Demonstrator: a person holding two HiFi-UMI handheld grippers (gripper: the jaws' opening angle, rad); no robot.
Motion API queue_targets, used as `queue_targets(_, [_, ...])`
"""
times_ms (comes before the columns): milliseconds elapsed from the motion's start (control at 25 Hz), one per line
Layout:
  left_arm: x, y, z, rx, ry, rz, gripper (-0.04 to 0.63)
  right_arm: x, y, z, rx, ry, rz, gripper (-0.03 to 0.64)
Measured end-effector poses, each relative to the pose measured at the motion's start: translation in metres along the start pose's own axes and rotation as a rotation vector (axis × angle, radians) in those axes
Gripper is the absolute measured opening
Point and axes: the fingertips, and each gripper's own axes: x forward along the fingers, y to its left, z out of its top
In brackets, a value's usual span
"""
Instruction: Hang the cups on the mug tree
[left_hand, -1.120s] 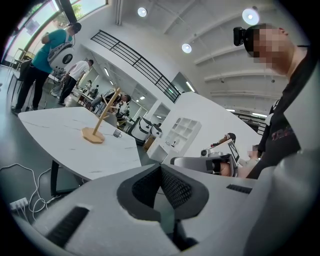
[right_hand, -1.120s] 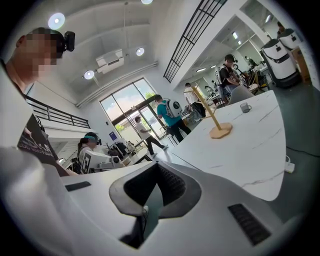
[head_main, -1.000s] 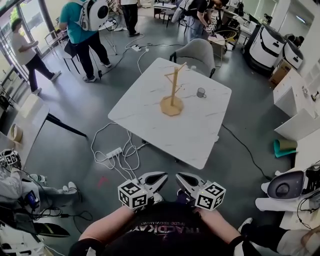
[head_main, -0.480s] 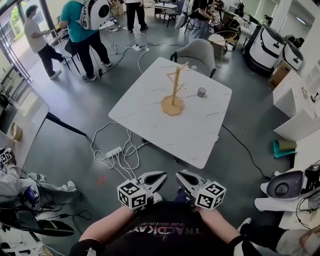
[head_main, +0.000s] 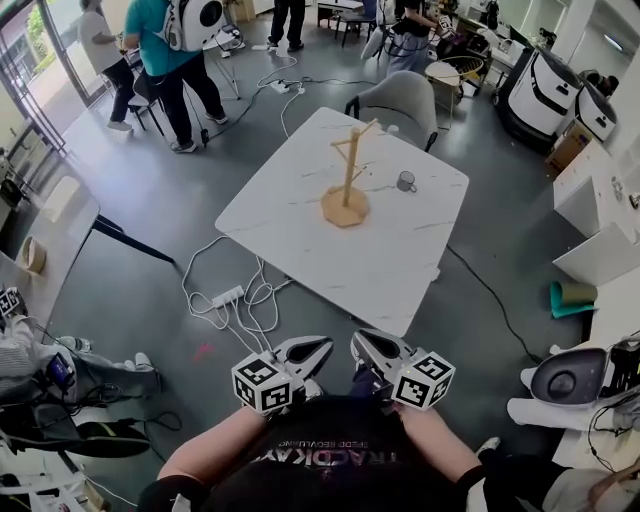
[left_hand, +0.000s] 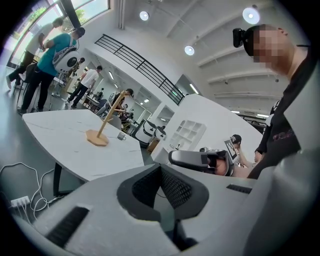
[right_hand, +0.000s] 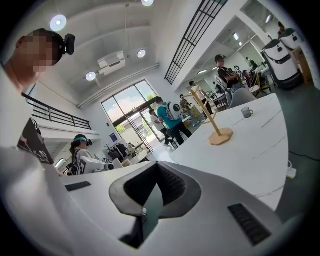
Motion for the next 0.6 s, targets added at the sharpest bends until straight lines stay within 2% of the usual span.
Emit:
queue_targets(320, [0.036,0.0,0.013,-0.006,-0.004,0.021,-0.003,-0.021,-0.061,0.042,-0.039,-0.023,-0.077,0.009])
queue_targets(600, [0.078,0.002,0.022,-0.033,0.001,0.045,-0.003,-0.024,-0.113,0.079,-0.061,-0.005,-0.093,0.009])
